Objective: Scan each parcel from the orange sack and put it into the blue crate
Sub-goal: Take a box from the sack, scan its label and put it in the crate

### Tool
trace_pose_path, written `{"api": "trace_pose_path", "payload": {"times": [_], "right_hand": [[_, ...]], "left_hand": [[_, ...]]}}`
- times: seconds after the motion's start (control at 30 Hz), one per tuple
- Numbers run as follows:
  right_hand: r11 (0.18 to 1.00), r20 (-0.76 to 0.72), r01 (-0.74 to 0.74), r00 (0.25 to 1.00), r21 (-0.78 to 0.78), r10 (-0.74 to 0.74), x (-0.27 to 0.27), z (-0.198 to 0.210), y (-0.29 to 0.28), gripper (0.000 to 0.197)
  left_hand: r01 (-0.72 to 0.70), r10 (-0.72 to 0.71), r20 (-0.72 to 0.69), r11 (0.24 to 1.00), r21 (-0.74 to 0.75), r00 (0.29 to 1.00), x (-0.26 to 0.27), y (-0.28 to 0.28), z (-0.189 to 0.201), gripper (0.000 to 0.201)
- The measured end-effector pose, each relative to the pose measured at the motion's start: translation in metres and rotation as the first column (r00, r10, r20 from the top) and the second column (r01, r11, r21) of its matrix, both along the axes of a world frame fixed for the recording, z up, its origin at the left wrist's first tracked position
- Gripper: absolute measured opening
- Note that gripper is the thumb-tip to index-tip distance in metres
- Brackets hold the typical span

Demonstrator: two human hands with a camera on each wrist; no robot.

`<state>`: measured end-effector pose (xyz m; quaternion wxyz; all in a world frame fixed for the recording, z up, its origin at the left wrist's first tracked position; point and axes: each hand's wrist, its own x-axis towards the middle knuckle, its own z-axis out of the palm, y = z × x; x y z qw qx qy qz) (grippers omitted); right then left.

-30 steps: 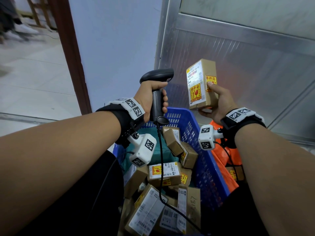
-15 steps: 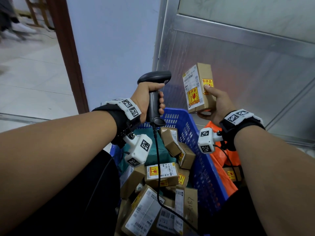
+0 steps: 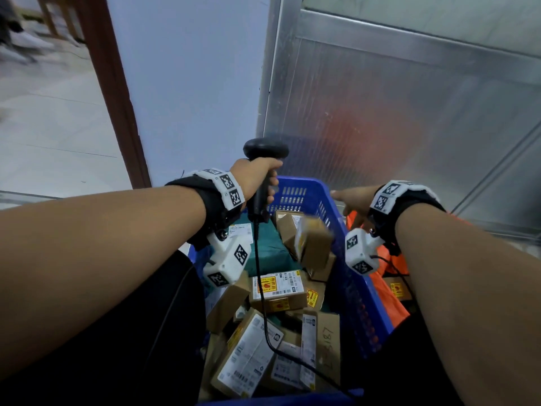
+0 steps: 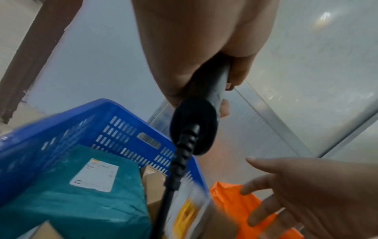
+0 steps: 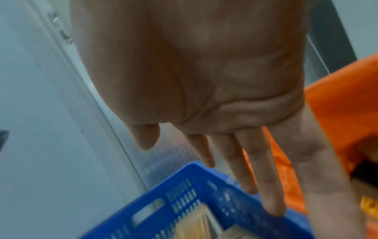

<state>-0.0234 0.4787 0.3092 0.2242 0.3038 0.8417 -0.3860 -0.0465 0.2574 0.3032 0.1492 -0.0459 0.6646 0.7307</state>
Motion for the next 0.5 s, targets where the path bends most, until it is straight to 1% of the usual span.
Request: {"api": "trace_pose_path", "payload": {"times": [0.07,0.17,0.27,0.37,0.43,0.5], "right_hand": [[0.995,-0.006,-0.015,1.000,0.097,0.016,0.004,-0.002,0.005,0.072],[0.995,0.000,-0.018,1.000,0.103,0.018,0.003,0.001,0.013,0.068],[0.988,0.055,-0.117,0.992,0.103,0.112,0.008,0.008,0.013,0.067],[0.969,0.093,-0.223,0.973,0.110,0.213,0.015,0.022,0.028,0.066],[0.977,0.072,-0.193,0.980,0.096,0.186,0.027,0.035,0.051,0.063],[0.983,0.008,-0.124,0.992,0.137,0.124,0.039,0.044,0.084,0.053]], "left_hand": [[-0.009,0.010,0.008,0.997,-0.081,1.000,-0.003,0.001,-0.007,0.021],[0.000,0.002,0.018,0.994,-0.109,1.000,-0.007,0.001,-0.011,0.021],[0.016,-0.013,0.029,0.994,-0.108,1.000,-0.008,0.007,-0.012,0.020],[-0.015,0.018,0.021,0.993,-0.118,1.000,-0.005,0.029,-0.006,0.022],[-0.025,0.026,0.009,0.993,-0.117,1.000,-0.004,0.056,0.001,0.026],[0.015,-0.014,0.003,0.995,-0.094,1.000,-0.001,0.091,0.012,0.030]]}}
